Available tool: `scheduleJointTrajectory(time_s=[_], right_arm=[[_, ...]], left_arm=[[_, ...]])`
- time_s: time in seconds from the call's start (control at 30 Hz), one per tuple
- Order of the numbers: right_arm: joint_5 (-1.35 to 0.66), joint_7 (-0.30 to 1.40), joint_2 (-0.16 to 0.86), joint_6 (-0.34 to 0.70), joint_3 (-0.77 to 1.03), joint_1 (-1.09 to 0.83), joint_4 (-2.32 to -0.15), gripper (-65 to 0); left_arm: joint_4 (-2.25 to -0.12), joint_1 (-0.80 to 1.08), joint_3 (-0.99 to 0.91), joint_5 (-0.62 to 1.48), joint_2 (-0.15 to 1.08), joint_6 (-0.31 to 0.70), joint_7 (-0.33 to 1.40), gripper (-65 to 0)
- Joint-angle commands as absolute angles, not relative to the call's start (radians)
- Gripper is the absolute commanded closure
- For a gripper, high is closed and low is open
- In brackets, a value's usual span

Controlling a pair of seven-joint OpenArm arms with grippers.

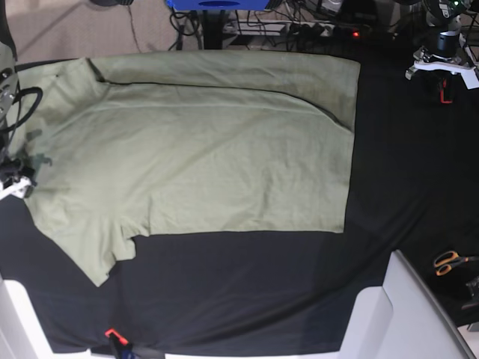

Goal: Fold the T-shirt properly
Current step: 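Fold the grasped side edge inward over the shirt body with the right gripper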

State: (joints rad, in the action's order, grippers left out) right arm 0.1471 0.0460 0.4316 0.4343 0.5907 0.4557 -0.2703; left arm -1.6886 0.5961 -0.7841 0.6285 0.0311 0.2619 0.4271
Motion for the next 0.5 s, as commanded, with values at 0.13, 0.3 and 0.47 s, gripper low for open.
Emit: scheduleJointTrajectory(time_s=[0.13,0.3,0.47], right_arm=[[0.139,0.025,0.453,0.44,0.59,0.484,-0.285,0.0],[0.136,0.025,0.455,0.441,0.59,0.484,-0.294,0.0],[0.133,0.14,0.45,0.447,0.598,0.435,-0.449,0.0]], left_arm=[[-1.701,0.604,-0.788,0.638,0.039,0.268,0.406,0.0],[-1.709,0.607,-0.788,0.638,0.038,0.268,0.407,0.0],[-1.709,0.608,-0.786,0.638,0.038,0.268,0.407,0.0]])
